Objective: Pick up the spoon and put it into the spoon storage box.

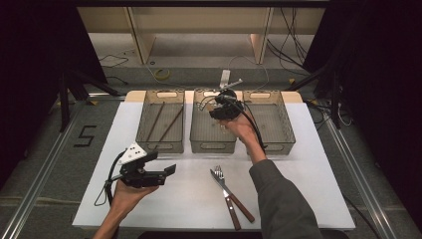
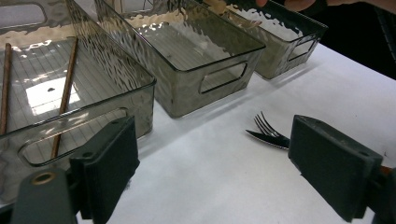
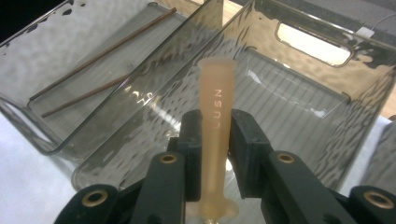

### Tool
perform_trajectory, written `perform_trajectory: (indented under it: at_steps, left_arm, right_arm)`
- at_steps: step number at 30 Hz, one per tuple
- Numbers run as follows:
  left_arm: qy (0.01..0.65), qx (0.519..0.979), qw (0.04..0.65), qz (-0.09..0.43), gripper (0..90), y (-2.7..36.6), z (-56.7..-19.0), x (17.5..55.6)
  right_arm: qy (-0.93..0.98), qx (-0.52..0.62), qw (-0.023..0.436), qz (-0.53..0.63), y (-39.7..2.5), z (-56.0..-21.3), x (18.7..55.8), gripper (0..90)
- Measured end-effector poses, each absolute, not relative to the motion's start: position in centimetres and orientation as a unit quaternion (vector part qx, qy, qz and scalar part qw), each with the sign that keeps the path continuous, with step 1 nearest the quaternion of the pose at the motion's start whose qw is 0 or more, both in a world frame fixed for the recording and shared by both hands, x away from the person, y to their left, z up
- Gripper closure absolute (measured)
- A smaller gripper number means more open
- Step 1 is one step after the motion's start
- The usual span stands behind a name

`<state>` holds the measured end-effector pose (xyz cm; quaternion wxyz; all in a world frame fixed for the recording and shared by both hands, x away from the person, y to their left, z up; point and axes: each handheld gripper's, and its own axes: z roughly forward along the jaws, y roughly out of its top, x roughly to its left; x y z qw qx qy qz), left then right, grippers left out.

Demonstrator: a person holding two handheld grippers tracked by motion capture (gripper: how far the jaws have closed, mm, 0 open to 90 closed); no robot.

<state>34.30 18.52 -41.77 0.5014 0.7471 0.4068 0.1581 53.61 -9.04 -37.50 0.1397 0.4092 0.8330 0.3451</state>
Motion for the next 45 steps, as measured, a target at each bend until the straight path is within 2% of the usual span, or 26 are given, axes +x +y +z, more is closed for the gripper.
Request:
perform_trajectory:
  at_steps: [9,10,12,18,22,31,45]
  left_arm:
    - [0.406,0.747,0.501,0.159,15.1,18.5,-41.8,34.3]
    - [0.406,0.747,0.501,0.159,15.1,18.5,-41.8,34.3]
    - [0.406,0.748,0.501,0.159,15.1,18.5,-41.8,34.3]
    - [0.407,0.746,0.502,0.158,15.1,18.5,-41.8,34.3]
    - [0.408,0.746,0.502,0.157,15.1,18.5,-41.8,34.3]
    - [0.41,0.745,0.502,0.158,15.0,18.5,-41.8,34.3]
    - [0.411,0.743,0.503,0.158,14.4,18.4,-41.8,34.4]
  right_arm:
    - [0.825,0.434,0.126,0.338,-8.6,-38.9,54.5,74.1]
    - [0.824,0.436,0.124,0.34,-8.6,-39.0,54.6,71.8]
    - [0.821,0.442,0.117,0.341,-8.6,-39.1,54.7,59.0]
    - [0.822,0.436,0.113,0.348,-9.0,-38.3,54.0,47.2]
    - [0.825,0.412,0.101,0.375,-9.6,-37.2,51.9,42.5]
    - [0.857,0.368,0.088,0.351,-11.3,-36.4,46.3,33.8]
    - [0.873,0.344,0.069,0.34,-14.5,-38.5,40.5,32.1]
